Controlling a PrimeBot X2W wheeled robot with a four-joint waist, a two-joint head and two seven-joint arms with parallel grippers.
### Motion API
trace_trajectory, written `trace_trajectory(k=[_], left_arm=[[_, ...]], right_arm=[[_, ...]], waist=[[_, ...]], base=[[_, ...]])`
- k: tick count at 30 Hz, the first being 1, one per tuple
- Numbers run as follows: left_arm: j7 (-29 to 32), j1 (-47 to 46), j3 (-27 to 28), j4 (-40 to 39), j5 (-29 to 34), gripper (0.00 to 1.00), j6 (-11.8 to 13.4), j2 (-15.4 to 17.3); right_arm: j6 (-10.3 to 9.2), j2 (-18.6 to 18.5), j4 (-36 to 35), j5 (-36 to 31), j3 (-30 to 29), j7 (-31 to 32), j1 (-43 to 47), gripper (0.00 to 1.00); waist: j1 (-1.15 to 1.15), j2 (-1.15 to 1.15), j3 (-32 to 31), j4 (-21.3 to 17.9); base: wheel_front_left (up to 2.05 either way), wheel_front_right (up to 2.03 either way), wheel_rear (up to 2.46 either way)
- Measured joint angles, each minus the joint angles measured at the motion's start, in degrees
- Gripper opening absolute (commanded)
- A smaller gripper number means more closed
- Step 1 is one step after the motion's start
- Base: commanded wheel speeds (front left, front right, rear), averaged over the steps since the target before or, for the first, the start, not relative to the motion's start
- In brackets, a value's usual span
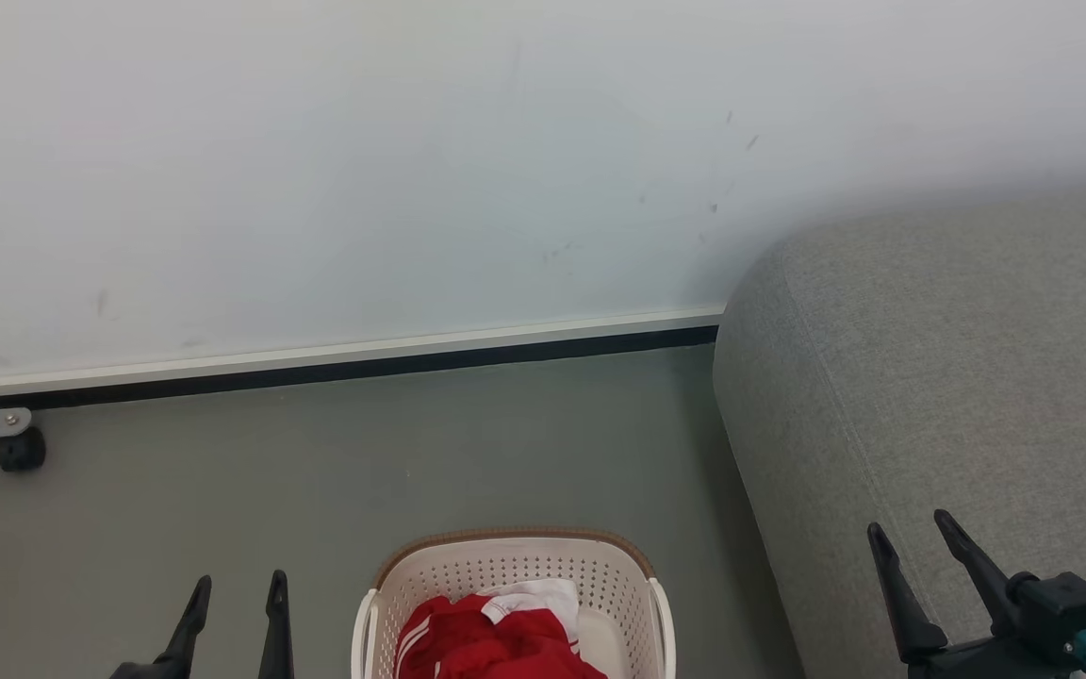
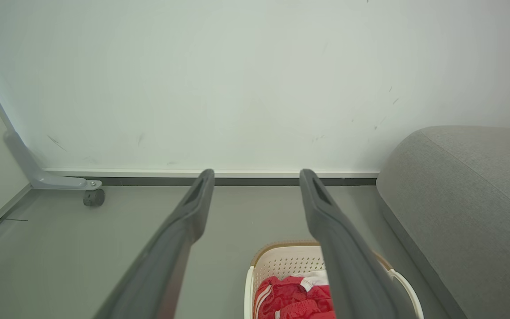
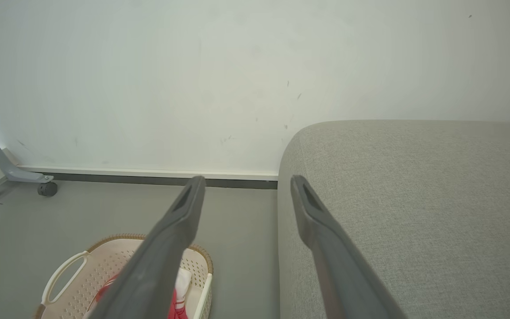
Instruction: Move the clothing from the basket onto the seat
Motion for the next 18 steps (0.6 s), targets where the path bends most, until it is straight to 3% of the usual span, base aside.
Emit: trace_trajectory(k=[18], left_arm=[[-0.02, -0.41, -0.33, -2.75, 0.47, 1.0, -0.38, -0.4]], right_arm=[[1.34, 0.23, -2.2, -0.04, -2.13, 0.0, 0.26, 1.0]], waist=[[0.0, 0.0, 4.72, -0.08]], base=[[0.0, 0.0, 0.0]])
